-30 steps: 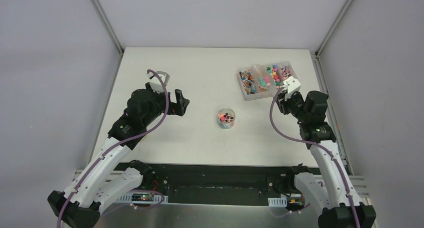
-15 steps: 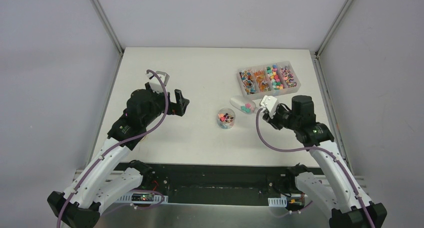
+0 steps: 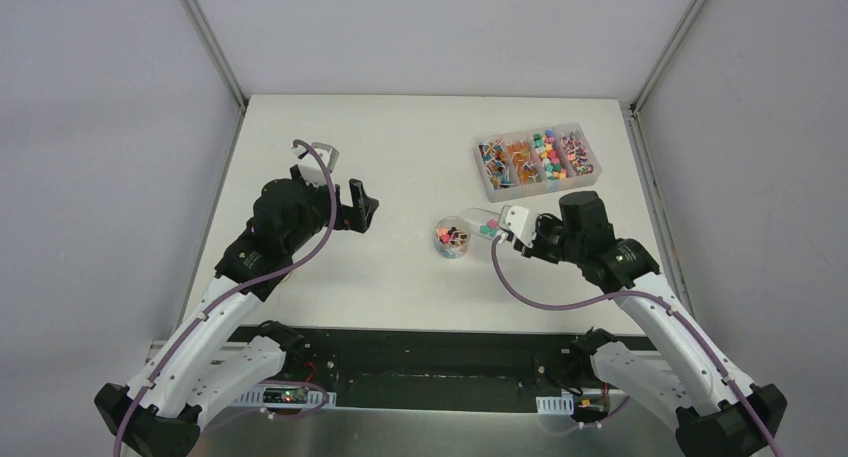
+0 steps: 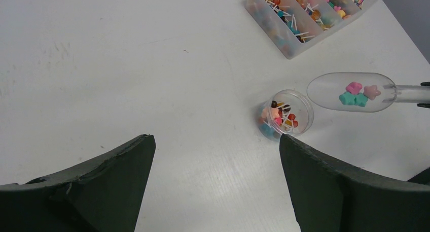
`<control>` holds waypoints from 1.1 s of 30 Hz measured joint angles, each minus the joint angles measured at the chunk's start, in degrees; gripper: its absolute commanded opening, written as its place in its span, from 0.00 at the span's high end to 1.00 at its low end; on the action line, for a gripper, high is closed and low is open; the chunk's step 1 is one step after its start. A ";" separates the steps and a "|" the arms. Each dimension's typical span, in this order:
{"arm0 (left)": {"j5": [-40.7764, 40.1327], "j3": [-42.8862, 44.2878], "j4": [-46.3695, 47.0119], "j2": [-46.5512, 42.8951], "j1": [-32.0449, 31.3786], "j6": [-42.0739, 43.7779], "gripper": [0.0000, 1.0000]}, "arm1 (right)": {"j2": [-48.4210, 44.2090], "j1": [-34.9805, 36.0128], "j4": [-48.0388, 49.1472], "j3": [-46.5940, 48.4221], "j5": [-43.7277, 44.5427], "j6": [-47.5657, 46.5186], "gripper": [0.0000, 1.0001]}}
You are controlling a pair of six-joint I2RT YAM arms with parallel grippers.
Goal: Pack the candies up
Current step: Place the fake candies in the packing bottle.
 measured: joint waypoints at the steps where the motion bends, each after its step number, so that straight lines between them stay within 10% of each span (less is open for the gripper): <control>1: 0.00 0.00 0.00 0.00 0.00 0.00 0.03 | 0.66 0.98 -0.42 0.39 1.16 -0.17 1.00; 33: -0.04 0.00 0.00 -0.46 0.00 0.00 0.03 | 13.20 17.20 -7.41 9.90 26.38 -0.74 1.00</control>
